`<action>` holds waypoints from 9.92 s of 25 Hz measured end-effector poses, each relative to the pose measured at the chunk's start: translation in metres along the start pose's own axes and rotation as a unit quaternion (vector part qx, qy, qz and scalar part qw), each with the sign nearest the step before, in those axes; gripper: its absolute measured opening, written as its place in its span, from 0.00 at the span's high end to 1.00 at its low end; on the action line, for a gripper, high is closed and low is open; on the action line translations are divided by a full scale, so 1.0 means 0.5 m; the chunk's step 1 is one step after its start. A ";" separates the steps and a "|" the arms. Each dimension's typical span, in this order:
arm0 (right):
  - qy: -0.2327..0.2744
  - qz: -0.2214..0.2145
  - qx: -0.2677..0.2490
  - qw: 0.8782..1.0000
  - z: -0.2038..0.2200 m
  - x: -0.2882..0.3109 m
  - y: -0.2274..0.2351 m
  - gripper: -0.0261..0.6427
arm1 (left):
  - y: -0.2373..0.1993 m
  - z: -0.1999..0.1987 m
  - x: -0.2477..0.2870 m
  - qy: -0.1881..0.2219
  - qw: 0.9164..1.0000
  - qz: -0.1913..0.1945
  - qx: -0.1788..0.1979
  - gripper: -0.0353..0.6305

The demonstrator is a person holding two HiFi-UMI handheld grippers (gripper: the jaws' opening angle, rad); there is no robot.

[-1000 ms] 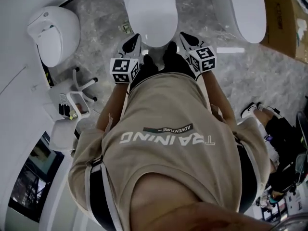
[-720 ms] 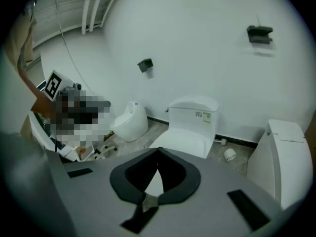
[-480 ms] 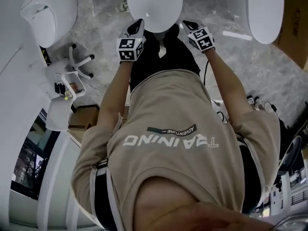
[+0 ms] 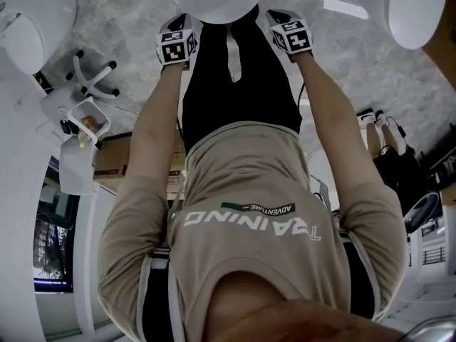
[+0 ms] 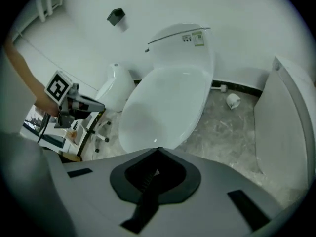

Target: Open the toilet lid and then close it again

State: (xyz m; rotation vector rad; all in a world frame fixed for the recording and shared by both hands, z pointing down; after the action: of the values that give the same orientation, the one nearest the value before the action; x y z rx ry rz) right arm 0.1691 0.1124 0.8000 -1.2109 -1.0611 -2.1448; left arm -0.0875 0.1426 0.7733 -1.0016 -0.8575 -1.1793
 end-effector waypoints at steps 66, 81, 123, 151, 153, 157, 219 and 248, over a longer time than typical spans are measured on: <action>-0.016 -0.061 0.045 0.997 0.084 0.171 -0.157 0.95 | -0.037 0.094 0.090 -0.040 0.928 0.301 -0.215 0.78; 0.032 -0.039 -0.024 0.998 -0.056 -0.004 -0.231 0.95 | -0.019 -0.028 -0.077 -0.019 0.922 0.323 -0.212 0.75; 0.057 -0.062 -0.117 0.990 -0.444 -0.223 -0.184 0.95 | -0.043 -0.326 -0.272 0.069 0.894 0.342 -0.282 0.91; 0.088 -0.005 -0.155 0.984 -0.689 -0.285 -0.173 0.95 | -0.011 -0.608 -0.282 0.047 0.972 0.204 -0.105 0.94; 0.083 0.008 -0.168 0.982 -0.716 -0.297 -0.163 0.95 | -0.008 -0.637 -0.281 0.052 0.972 0.208 -0.101 0.94; 0.072 0.027 -0.172 0.982 -0.760 -0.304 -0.145 0.95 | -0.015 -0.682 -0.273 0.054 0.973 0.207 -0.083 0.94; 0.071 0.091 -0.146 0.982 -1.175 -0.281 0.057 0.95 | -0.051 -0.948 -0.200 0.054 0.971 0.232 -0.029 0.94; 0.002 -0.035 -0.122 0.992 -0.989 -0.252 -0.072 0.95 | -0.041 -0.789 -0.250 0.047 0.958 0.271 -0.079 0.94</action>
State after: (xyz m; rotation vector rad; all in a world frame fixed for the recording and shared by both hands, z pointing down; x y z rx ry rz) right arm -0.0434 -0.2599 0.5206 -1.2933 -0.8695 -2.3840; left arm -0.1217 -0.1902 0.5287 -1.2047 -0.3741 -0.8209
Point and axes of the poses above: the fingertips, and each gripper's own axes: x forward along the fingers, y to its right, z out of its underside, the point moved 2 cm from there along -x, backward along the fingers
